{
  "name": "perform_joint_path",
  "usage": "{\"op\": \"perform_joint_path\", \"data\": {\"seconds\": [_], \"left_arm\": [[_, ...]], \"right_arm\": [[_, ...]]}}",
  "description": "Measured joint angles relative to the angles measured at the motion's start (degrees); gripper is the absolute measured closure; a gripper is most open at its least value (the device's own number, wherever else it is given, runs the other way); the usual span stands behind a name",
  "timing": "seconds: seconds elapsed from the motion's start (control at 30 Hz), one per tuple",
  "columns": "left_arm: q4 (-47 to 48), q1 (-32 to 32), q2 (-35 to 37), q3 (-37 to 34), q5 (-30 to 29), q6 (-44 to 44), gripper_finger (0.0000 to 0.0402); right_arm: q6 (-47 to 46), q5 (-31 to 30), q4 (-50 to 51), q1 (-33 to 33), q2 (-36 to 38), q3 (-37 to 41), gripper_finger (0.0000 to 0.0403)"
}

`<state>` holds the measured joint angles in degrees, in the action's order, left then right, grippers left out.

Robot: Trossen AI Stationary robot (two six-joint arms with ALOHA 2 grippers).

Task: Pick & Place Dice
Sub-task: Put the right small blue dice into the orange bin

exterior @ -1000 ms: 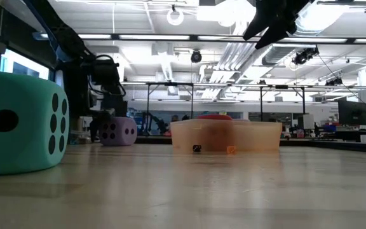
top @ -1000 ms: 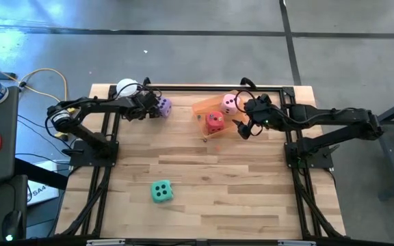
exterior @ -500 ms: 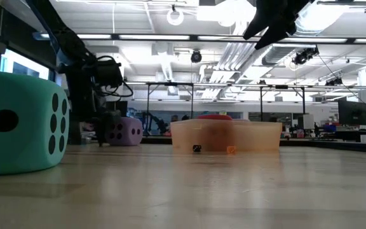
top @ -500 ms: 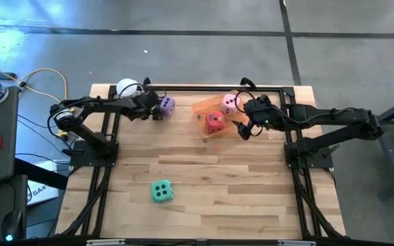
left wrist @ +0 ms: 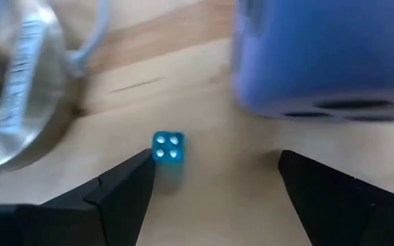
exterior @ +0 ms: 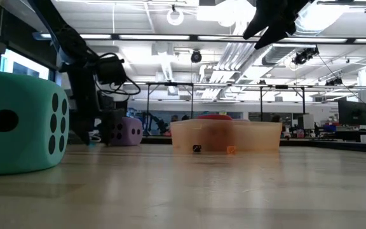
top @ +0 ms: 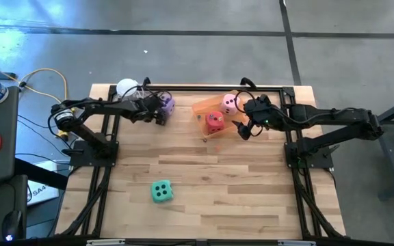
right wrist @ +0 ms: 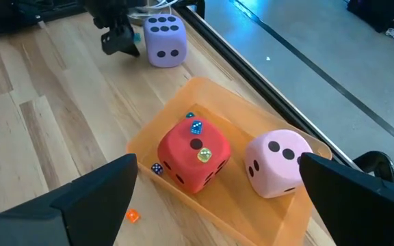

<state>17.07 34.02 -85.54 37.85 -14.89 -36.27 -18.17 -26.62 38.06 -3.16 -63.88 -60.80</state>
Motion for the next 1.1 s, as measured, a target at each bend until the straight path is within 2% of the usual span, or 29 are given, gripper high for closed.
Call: {"op": "perform_joint_path", "data": {"seconds": [0.4, 0.6, 0.7, 0.83, 0.93, 1.1], "left_arm": [[-3.27, -3.25, 0.0, 0.0, 2.19, 6.65, 0.0096], [-2.32, -3.54, 1.18, 0.07, 1.58, 2.38, 0.0096], [1.31, -3.65, 2.66, 0.07, 1.54, 1.92, 0.0096], [3.93, -3.13, 3.34, 0.07, -2.78, 2.01, 0.0096], [0.84, -1.66, 3.01, 0.07, -4.8, 2.8, 0.0096], [-4.14, 1.13, 1.23, 0.13, -4.01, 2.86, 0.0096]], "right_arm": [[-0.18, 0.75, -0.01, 0.02, -0.07, 0.0, 0.0003], [-0.22, 2.95, -0.17, 0.04, -0.35, 0.02, 0.0003], [-0.67, 3.01, -0.17, 0.04, -0.35, 0.02, 0.0003], [-1.53, 2.92, -0.17, 0.04, -0.35, 0.02, 0.0003], [-1.51, 2.79, -0.23, 0.01, -0.35, 0.02, 0.0003], [-1.1, 2.59, -1.64, 0.0, -0.35, 0.02, 0.0003]]}}
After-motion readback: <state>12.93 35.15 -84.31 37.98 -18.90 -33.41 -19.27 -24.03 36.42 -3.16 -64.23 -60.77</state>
